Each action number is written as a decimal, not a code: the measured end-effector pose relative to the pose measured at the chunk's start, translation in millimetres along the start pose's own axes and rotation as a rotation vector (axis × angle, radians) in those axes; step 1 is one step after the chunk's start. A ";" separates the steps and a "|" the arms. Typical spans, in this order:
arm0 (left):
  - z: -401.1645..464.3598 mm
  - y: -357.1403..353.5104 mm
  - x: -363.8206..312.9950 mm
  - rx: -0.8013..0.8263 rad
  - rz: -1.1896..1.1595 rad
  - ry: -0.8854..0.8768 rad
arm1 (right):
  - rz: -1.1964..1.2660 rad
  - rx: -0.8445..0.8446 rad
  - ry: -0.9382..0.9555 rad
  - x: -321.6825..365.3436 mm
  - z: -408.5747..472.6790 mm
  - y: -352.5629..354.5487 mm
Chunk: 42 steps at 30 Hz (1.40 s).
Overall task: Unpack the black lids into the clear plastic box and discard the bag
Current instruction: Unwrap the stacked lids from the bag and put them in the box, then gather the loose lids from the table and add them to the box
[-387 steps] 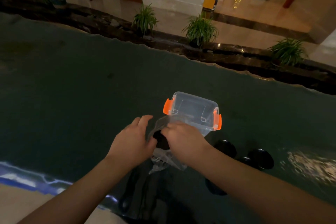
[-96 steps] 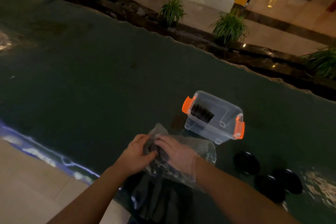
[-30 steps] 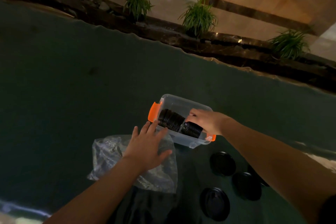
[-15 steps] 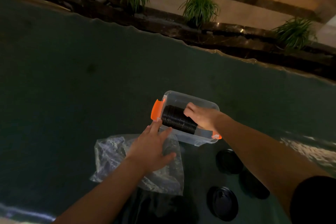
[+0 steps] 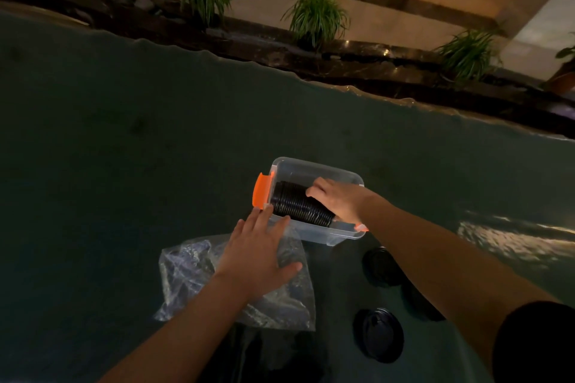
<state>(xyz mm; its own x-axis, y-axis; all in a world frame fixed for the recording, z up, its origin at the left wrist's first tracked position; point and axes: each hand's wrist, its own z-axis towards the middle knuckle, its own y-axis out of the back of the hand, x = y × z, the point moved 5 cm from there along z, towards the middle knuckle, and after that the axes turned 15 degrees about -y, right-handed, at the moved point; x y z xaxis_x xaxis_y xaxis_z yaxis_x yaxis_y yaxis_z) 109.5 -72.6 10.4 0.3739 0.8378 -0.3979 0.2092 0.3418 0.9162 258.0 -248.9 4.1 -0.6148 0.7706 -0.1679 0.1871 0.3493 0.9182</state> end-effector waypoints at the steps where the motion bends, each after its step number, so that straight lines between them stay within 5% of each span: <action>1: -0.2 3.4 0.0 -0.008 0.002 -0.005 | 0.002 0.024 -0.015 -1.4 -3.8 3.3; 18: 10.8 52.5 -48.5 -0.164 0.093 -0.155 | 0.297 -0.357 -0.487 5.5 -180.7 60.7; 32: 31.5 -29.4 -196.6 -0.061 0.070 -0.299 | 0.349 -0.226 -0.772 -81.0 -329.7 -57.5; 42: 35.6 -116.0 -243.8 0.144 0.106 -0.061 | 0.369 -0.130 -0.681 -142.0 -348.8 -134.8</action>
<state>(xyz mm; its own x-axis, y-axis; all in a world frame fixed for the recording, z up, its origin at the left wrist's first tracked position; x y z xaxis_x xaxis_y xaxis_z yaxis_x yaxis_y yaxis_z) 26.3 -331.6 -0.5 0.4540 0.8370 -0.3056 0.2912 0.1848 0.9387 52.9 -591.4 29.4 0.0826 0.9965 0.0117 0.1704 -0.0257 0.9850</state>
